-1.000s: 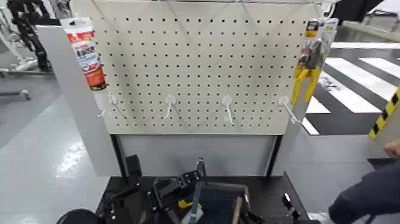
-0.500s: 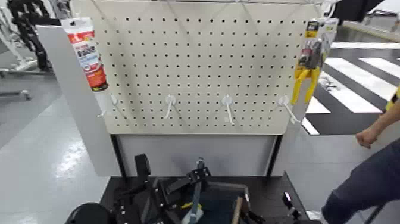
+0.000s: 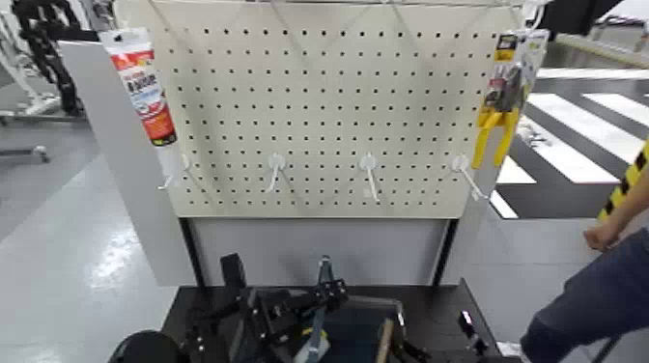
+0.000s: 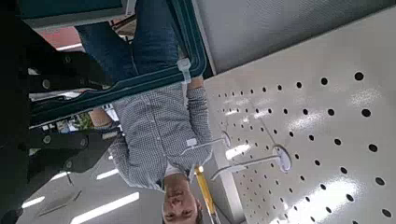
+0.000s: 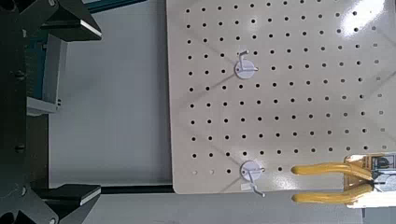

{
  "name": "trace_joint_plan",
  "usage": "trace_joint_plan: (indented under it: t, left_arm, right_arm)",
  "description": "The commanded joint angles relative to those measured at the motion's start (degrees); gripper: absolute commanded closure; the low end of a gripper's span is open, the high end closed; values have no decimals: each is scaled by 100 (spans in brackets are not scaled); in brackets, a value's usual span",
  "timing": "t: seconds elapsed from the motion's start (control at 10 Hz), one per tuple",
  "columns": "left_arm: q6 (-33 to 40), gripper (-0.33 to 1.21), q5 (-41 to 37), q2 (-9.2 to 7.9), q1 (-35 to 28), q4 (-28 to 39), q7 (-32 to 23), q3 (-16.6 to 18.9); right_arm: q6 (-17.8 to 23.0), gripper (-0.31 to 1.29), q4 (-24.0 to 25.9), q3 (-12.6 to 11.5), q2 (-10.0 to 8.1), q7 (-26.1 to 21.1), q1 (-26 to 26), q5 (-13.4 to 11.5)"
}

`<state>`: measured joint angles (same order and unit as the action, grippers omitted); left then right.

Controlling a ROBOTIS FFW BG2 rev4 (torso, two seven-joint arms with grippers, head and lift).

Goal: Grasp the handle of the crate.

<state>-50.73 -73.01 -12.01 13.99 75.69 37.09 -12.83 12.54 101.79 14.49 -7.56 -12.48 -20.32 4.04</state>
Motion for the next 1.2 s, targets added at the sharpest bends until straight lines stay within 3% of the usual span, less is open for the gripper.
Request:
trace_joint_plan:
  t: [0.1,0.5,0.9,1.2]
  left_arm:
    - [-33,119,-109,6,-27,-71,0,-71]
    - [-86,119,-223,-3,-98,8,9,-115]
    - [-209,119,-601,-108,-353,658,-219,-71]
    - [-244,119,-935,-64,-643,966,-501,17]
  right_arm:
    - [3,15,-10,1,0,0,2,1]
    - [-6,15,-10,1,0,0,2,1]
    - [-6,15,-10,-16,0,0,-16,-17]
    - [29,15,-10,-16,9,-9,-25,-87]
